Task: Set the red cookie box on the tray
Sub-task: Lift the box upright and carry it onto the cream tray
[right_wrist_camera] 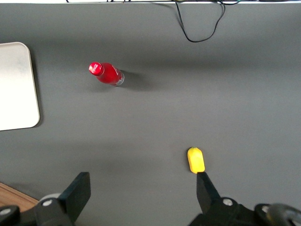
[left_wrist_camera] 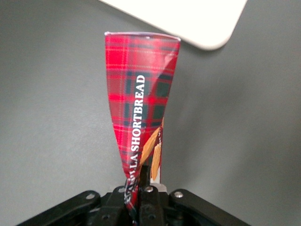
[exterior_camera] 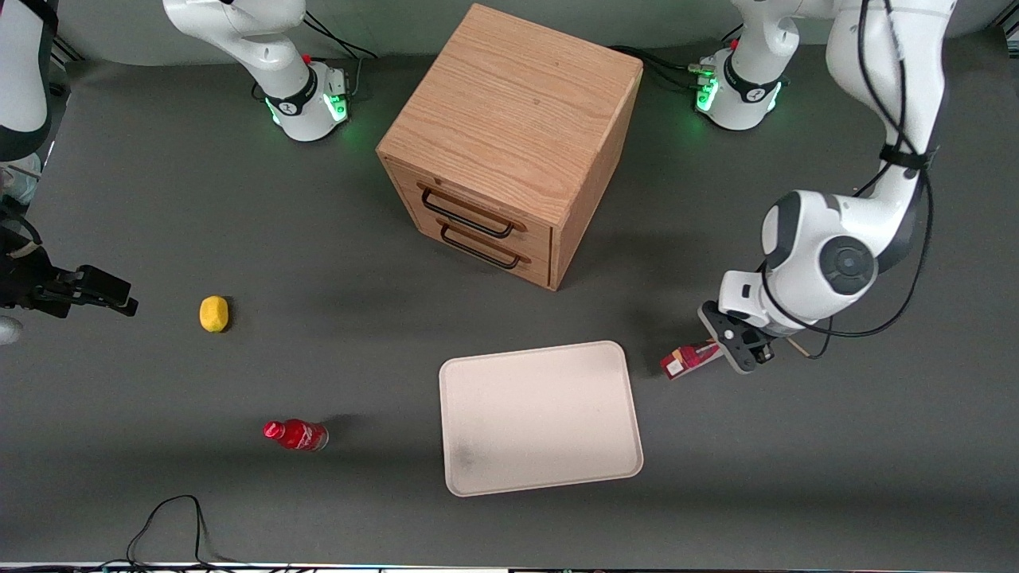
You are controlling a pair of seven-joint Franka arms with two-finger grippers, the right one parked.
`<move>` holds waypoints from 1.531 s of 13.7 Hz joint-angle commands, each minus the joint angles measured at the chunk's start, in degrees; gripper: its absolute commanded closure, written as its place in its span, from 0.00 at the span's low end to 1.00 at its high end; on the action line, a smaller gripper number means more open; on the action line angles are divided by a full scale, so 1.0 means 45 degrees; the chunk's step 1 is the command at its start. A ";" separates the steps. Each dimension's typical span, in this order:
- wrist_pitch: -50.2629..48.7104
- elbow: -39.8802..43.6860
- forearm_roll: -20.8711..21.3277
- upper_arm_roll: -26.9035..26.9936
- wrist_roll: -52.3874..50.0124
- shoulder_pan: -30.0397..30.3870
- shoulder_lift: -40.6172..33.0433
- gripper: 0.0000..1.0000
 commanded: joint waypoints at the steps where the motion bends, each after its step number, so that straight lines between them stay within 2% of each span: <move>1: -0.2489 0.2182 -0.0332 0.0116 -0.4548 -0.0590 -0.0285 1.00; 3: -0.3082 0.3686 -0.0215 0.0097 -0.8341 -0.1097 0.0065 1.00; 5: -0.3162 0.5035 -0.0234 0.0077 -1.0964 -0.1509 0.0883 1.00; 9: -0.3201 0.9054 0.0038 0.0136 -1.5147 -0.2504 0.4237 1.00; 11: -0.2968 1.0485 0.0408 0.0214 -1.6205 -0.2857 0.5782 1.00; 13: -0.2772 1.1036 0.0586 0.0816 -1.6735 -0.3460 0.6820 1.00; 17: -0.2205 1.0902 0.0567 0.1112 -1.7475 -0.3737 0.7663 1.00; 21: -0.2341 1.0725 0.0819 0.1190 -1.7656 -0.3874 0.7723 1.00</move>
